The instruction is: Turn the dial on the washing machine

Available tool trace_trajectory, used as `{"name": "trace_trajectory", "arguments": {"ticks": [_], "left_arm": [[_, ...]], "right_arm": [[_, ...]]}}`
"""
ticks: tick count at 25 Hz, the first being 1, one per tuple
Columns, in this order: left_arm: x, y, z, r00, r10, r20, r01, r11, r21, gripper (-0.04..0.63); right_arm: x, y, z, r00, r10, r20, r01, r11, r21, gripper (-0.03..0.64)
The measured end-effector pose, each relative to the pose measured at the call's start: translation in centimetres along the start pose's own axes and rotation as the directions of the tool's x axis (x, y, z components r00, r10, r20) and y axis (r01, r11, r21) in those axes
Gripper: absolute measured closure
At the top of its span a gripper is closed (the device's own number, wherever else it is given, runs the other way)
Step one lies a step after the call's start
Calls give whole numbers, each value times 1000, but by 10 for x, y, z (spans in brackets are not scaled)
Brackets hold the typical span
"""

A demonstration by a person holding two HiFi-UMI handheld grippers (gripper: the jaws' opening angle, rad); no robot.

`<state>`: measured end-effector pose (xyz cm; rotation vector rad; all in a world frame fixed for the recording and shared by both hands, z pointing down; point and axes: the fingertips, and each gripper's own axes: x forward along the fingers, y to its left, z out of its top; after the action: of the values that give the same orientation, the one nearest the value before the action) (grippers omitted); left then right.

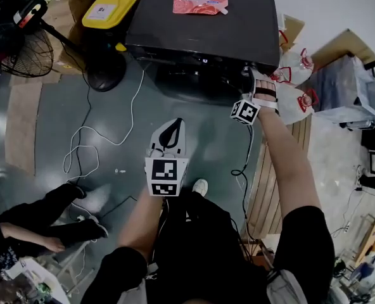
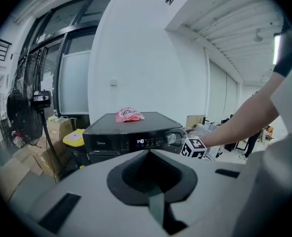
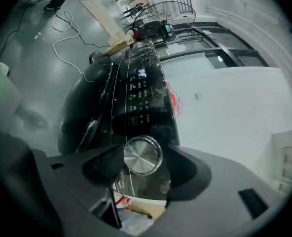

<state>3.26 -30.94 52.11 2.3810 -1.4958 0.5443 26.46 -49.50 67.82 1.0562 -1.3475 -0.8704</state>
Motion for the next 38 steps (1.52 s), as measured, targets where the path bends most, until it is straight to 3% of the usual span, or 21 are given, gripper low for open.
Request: {"name": "trace_trajectory", "arguments": {"ticks": [7, 19, 21, 24, 26, 33, 38], "left_arm": [[5, 6, -2, 1000, 9, -2, -9, 1000, -6, 584], [15, 2, -11, 1000, 6, -4, -6, 1000, -27, 584], [15, 3, -10, 1000, 7, -4, -7, 1000, -30, 584], [13, 5, -12, 1000, 12, -8, -13, 999, -31, 584], [12, 6, -14, 1000, 15, -10, -16, 999, -33, 584], [9, 9, -17, 1000, 22, -13, -22, 999, -34, 584], [6, 14, -18, 999, 27, -18, -28, 999, -30, 584]], "right_arm": [[8, 3, -13, 992, -67, -111, 66, 998, -6, 344], [9, 3, -14, 991, -86, -99, 98, 987, 127, 348], [13, 3, -13, 994, -53, -100, 77, 964, 255, 348], [14, 2, -15, 990, 25, -136, 51, 846, 531, 348], [13, 2, -18, 985, 52, -163, 60, 786, 615, 348], [13, 3, -19, 987, 65, -148, 42, 780, 624, 348], [13, 0, -18, 985, 92, -149, 35, 732, 680, 348]]}}
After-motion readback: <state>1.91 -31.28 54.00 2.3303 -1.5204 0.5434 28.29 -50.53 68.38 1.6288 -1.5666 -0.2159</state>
